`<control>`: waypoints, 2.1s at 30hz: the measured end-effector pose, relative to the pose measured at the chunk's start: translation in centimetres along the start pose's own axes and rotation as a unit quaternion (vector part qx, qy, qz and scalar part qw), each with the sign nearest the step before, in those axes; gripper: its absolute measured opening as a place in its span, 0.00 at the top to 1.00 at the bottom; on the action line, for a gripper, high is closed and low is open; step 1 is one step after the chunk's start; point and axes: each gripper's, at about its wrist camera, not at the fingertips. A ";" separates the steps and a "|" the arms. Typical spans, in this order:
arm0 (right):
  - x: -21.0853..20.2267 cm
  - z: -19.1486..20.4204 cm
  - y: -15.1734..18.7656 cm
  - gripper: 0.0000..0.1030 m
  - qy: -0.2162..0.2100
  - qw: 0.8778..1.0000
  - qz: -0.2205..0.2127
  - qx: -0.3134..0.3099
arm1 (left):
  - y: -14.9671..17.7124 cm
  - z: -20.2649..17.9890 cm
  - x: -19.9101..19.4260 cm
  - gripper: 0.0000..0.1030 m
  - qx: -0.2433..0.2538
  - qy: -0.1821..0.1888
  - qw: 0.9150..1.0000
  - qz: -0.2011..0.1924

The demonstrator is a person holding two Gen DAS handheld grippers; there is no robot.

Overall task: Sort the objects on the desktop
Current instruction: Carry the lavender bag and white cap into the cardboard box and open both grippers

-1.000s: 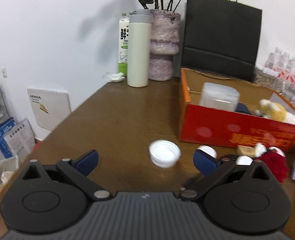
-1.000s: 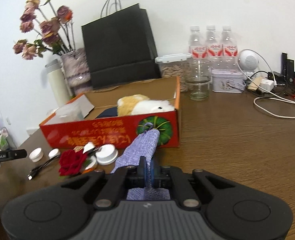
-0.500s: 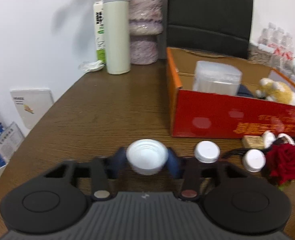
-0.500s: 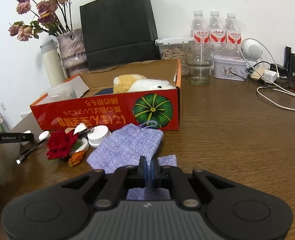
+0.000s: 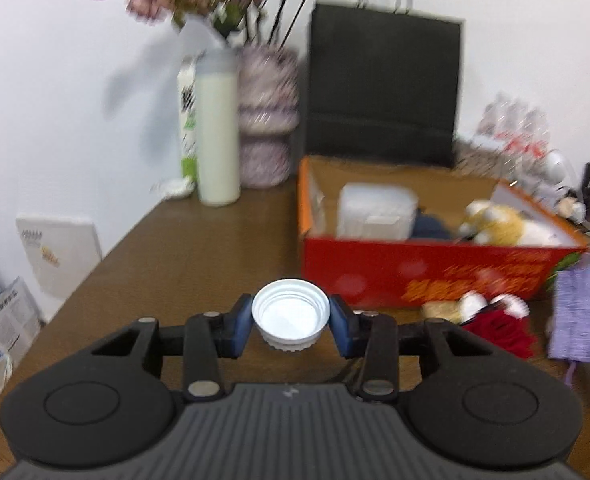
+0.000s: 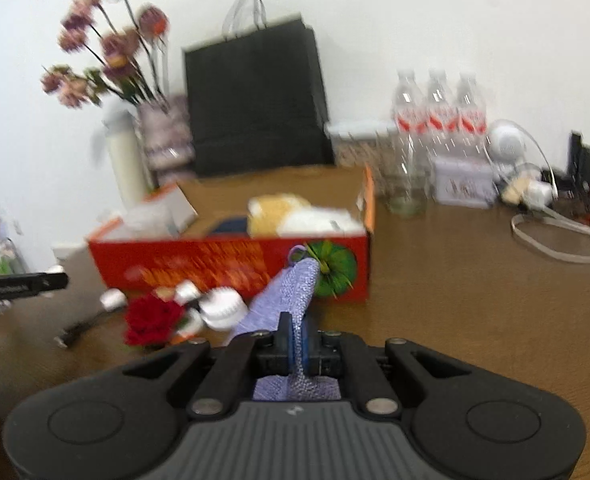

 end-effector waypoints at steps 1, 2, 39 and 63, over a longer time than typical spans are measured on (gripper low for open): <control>-0.7 0.3 -0.4 0.97 -0.005 1.000 -0.013 -0.006 | -0.4 -0.4 -0.7 0.60 0.005 0.007 1.000 -0.011; -1.4 0.6 -0.8 0.97 -0.009 1.000 -0.026 -0.012 | -0.9 -0.7 -1.3 0.60 0.010 0.013 1.000 -0.020; 15.1 -0.3 -10.2 0.88 0.000 0.999 -0.045 -0.014 | -7.9 -11.2 11.9 0.52 0.048 0.021 0.995 -0.089; 12.4 1.3 -8.4 0.04 0.053 0.994 -0.069 -0.072 | -7.3 -8.9 9.3 0.00 0.015 -0.035 0.994 -0.104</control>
Point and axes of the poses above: each gripper's, at about its wrist camera, not at the fingertips, and x roughly the way its jaws point, z to its left, y to its underside, and after that the axes turned 2 degrees about y, right-handed
